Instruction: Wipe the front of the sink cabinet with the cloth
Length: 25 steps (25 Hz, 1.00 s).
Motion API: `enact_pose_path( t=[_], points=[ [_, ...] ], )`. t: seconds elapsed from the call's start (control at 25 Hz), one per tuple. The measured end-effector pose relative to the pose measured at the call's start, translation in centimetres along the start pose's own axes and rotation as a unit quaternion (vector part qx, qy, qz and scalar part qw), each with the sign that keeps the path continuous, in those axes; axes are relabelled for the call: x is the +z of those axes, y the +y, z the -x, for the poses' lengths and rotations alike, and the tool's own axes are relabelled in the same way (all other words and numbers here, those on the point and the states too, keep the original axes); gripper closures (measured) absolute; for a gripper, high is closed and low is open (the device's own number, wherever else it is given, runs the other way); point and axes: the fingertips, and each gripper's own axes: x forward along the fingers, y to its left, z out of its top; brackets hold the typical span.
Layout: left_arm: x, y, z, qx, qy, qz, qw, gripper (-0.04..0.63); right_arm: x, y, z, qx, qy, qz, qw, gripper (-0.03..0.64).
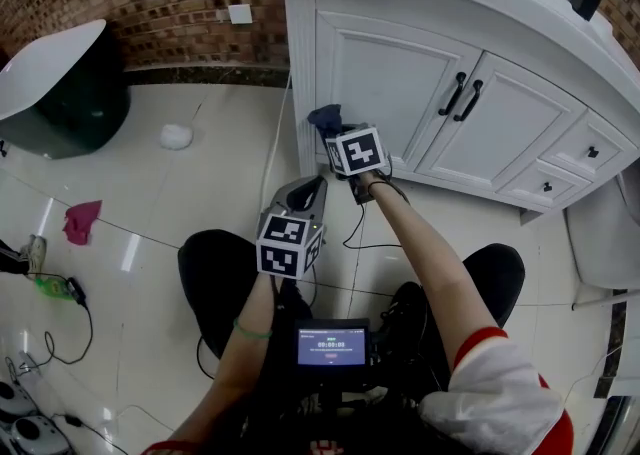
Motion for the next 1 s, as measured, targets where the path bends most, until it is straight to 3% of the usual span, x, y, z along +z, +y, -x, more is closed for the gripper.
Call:
enact_pose_path(
  t=[0.32,1.0],
  points=[
    [-0.4,0.3,0.2,-0.004,0.000,0.004,1.0000,0.560,-1.2,-1.3,-1.1,-0.020,0.022,-0.001,1.000,0.543],
    [-1.2,-3.5,-1.3,-0.035,0.038,-0.043,0.9978,0.560,-8.3,-15.8,8.9,-0.118,0.027,-0.071,0.990,0.543]
  ],
)
